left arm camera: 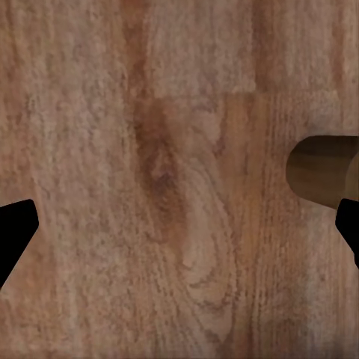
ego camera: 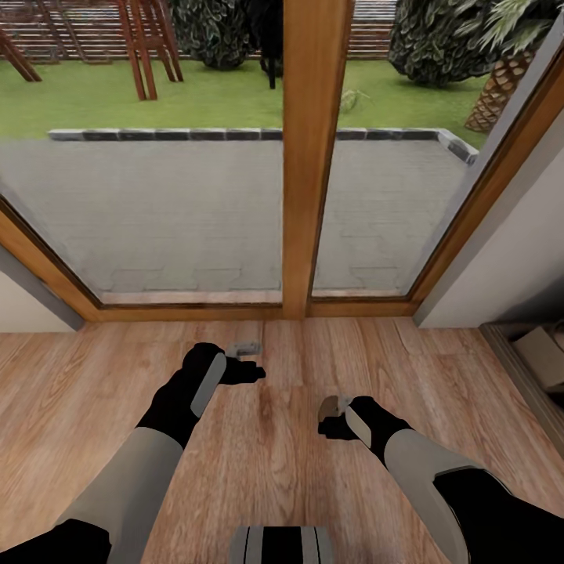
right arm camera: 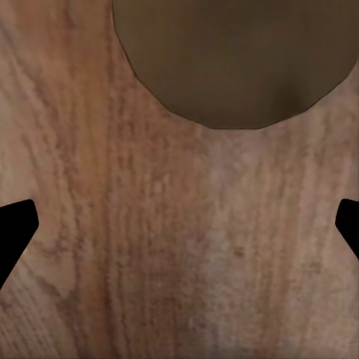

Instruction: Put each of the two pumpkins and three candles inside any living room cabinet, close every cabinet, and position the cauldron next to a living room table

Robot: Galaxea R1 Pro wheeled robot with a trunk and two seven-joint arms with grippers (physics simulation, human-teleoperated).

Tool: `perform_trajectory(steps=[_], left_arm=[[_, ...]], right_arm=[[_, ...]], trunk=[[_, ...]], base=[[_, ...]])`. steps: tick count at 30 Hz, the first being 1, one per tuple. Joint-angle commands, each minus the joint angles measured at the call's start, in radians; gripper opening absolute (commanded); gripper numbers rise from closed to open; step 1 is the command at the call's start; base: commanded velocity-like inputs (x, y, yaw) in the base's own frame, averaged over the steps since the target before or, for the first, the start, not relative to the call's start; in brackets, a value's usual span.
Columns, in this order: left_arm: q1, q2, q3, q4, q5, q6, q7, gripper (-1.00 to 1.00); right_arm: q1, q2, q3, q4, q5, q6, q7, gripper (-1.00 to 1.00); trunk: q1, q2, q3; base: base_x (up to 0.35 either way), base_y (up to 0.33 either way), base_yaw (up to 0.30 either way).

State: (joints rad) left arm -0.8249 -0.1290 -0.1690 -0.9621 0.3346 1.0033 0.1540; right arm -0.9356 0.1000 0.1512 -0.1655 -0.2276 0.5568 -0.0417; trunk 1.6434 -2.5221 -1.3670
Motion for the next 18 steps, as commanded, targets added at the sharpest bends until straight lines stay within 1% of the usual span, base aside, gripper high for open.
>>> perform_trajectory(steps=[1, 4, 8, 10, 13, 18], left_arm=[[0.0, 0.0, -0.001, -0.001, 0.011, 0.003, 0.01, 1.0], [0.0, 0.0, -0.001, 0.0, 0.011, 0.003, 0.01, 1.0], [0.0, 0.0, -0.001, 0.0, 0.011, 0.002, 0.01, 1.0], [0.0, 0.0, -0.001, 0.0, 0.011, 0.001, 0.01, 1.0], [0.0, 0.0, -0.001, 0.0, 0.011, 0.001, 0.01, 1.0], [0.0, 0.0, -0.001, 0.0, 0.011, 0.001, 0.01, 1.0]], right_arm=[[0.0, 0.0, 0.008, -0.002, -0.01, 0.005, -0.004, 1.0], [0.0, 0.0, 0.008, -0.002, -0.01, 0.005, -0.004, 1.0], [0.0, -0.002, 0.007, -0.002, -0.01, 0.005, -0.004, 1.0], [0.0, -0.003, 0.007, -0.002, -0.01, 0.005, -0.004, 1.0], [0.0, -0.003, 0.007, -0.002, -0.01, 0.005, -0.004, 1.0], [0.0, -0.003, 0.006, -0.002, -0.011, 0.005, -0.004, 1.0]], trunk=[[0.0, 0.0, -0.001], [0.0, 0.0, -0.001], [0.0, 0.0, -0.001], [0.0, 0.0, -0.001], [0.0, 0.0, 0.0], [0.0, 0.0, 0.002]], base=[[0.038, 0.0, 0.0], [0.138, 0.0, 0.0], [0.232, 0.0, 0.0], [0.098, 0.0, -0.042], [0.044, 0.0, -0.133], [0.01, 0.0, -0.218]])
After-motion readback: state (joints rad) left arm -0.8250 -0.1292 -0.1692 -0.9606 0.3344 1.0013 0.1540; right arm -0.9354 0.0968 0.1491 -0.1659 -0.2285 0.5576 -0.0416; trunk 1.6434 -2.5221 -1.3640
